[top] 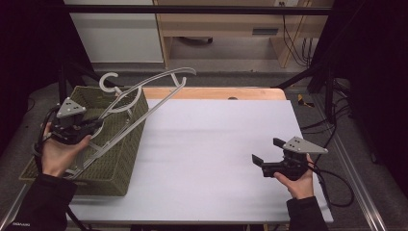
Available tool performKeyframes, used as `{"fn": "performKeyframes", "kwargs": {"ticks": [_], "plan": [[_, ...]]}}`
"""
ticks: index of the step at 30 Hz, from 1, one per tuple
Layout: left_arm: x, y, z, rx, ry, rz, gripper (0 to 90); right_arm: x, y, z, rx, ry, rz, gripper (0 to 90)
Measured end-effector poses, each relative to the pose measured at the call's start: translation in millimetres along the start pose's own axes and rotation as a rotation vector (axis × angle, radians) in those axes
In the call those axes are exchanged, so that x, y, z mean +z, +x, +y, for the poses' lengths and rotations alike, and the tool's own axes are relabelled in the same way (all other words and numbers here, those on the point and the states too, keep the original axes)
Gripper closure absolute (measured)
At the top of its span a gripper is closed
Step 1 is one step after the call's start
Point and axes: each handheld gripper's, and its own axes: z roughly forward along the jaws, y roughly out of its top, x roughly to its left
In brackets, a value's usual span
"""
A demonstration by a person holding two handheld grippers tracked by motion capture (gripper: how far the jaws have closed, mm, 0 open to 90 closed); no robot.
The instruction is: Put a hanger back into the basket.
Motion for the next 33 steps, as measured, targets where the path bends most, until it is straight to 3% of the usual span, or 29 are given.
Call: {"fn": "performKeyframes", "kwargs": {"ticks": [6,16,24,33], "plan": [[3.7,21.0,-12.3,-0.015,0.012,0.018,82.0,-0.2,-0.1,0.0,-0.001,0.003,-0.003,2.8],[7.6,59.1,-38.5,-0.045,0.056,0.09,81.9,0.8,0.1,-0.1,-0.002,0.006,-0.003,3.0],[8.9,74.8,-55.9,-0.054,0.059,0.128,81.9,1.5,0.2,-0.3,-0.005,0.011,-0.003,3.2],[7.0,89.8,-76.6,-0.067,0.096,0.172,81.9,0.3,-0.6,0.0,-0.004,0.009,-0.005,3.2]]}}
